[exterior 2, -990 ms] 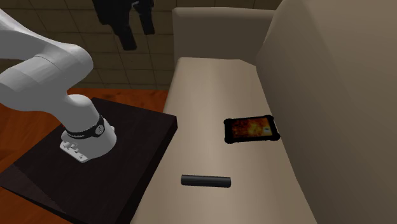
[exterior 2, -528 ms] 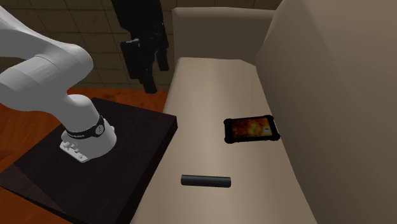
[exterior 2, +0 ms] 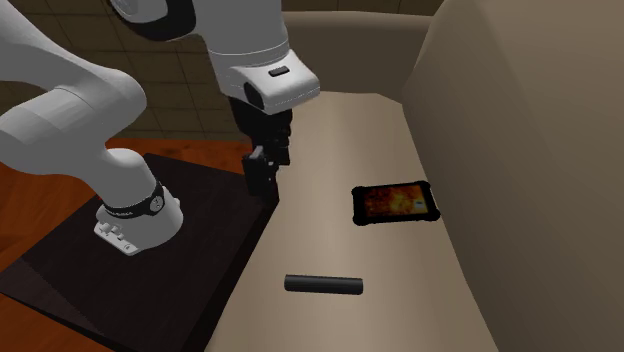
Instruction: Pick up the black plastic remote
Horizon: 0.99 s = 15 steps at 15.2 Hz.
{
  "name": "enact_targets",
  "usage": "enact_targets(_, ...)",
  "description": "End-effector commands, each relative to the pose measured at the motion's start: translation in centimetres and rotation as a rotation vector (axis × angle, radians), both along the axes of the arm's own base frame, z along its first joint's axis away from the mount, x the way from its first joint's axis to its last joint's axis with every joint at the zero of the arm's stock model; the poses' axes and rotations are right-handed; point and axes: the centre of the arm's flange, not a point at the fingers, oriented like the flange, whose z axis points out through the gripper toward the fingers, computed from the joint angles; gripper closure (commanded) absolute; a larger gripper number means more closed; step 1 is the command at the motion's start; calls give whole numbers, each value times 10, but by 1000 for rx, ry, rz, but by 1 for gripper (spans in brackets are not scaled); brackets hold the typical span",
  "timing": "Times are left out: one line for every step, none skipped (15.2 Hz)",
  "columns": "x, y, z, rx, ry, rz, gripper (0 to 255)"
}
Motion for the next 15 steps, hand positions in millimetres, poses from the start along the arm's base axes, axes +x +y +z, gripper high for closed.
enact_targets(7, -2, -26, 5, 7, 0, 0)
enact_targets(11, -2, -38, 8, 11, 1, 0)
enact_targets(15, -3, -51, 11, 15, 1, 0)
enact_targets(19, -3, -64, 13, 19, 1, 0)
enact_targets(23, -3, -77, 16, 23, 1, 0)
enact_targets(26, -3, -90, 19, 27, 1, 0)
enact_targets(30, -4, -102, 21, 32, 2, 0)
enact_targets(34, -4, -115, 24, 36, 2, 0)
enact_targets(37, -4, -128, 26, 40, 2, 0)
enact_targets(41, -4, -141, 29, 44, 2, 0)
enact_targets(45, -4, -154, 32, 48, 3, 0)
enact_targets(48, -4, -167, 34, 52, 3, 0)
enact_targets(51, -4, -180, 37, 56, 3, 0)
enact_targets(55, -4, -192, 40, 61, 3, 0)
enact_targets(58, -4, -205, 42, 65, 3, 0)
